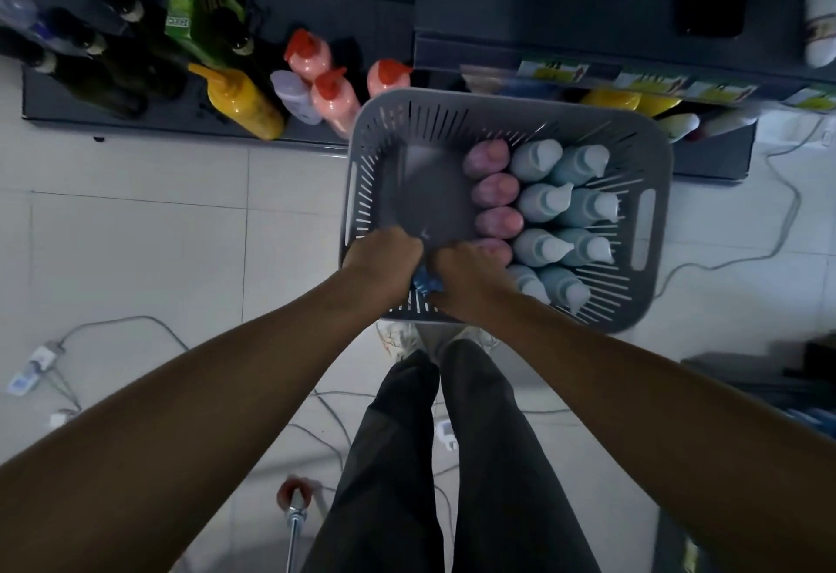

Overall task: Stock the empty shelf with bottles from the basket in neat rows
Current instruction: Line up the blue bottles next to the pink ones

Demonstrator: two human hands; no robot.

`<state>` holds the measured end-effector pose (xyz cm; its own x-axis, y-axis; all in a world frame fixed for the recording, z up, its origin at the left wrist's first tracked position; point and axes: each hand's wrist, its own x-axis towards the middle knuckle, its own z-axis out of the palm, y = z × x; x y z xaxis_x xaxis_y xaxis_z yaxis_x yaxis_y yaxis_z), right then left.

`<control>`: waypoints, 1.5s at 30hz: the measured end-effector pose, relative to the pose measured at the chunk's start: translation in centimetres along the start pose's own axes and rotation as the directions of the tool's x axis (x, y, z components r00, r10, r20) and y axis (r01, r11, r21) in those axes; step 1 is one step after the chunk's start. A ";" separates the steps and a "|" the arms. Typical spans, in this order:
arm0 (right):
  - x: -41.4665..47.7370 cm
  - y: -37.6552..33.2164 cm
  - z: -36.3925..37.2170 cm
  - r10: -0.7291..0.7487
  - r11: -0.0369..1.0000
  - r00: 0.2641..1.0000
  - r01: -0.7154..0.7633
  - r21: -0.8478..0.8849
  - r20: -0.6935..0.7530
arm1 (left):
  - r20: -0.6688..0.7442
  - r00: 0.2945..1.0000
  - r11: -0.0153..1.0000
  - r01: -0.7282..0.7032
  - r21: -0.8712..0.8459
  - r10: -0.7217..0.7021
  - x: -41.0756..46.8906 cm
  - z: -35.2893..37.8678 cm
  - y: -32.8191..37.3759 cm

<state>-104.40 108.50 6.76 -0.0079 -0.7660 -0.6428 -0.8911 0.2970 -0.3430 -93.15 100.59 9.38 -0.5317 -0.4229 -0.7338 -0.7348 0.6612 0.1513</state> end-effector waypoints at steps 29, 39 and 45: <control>0.0 2.4 -4.1 -0.045 0.980 0.978 0.003 -0.198 -0.206 | -0.176 0.980 0.996 0.089 -0.026 -0.092 0.1 -2.6 1.3; -5.7 1.0 -17.0 -0.083 0.967 0.923 -0.016 -0.254 -0.375 | -0.385 0.920 0.992 0.107 0.071 -0.072 -4.6 -14.8 3.6; -11.4 -0.6 -24.6 -0.160 0.944 0.859 -0.011 -0.330 -0.486 | -0.491 0.871 0.997 0.064 0.052 -0.030 -9.7 -23.2 5.5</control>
<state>-114.96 103.06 31.14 -0.0846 -0.9827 -0.1647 -0.9907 0.1005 -0.0912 -101.85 93.97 32.68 -0.6476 -0.6925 -0.3181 -0.7443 0.6642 0.0694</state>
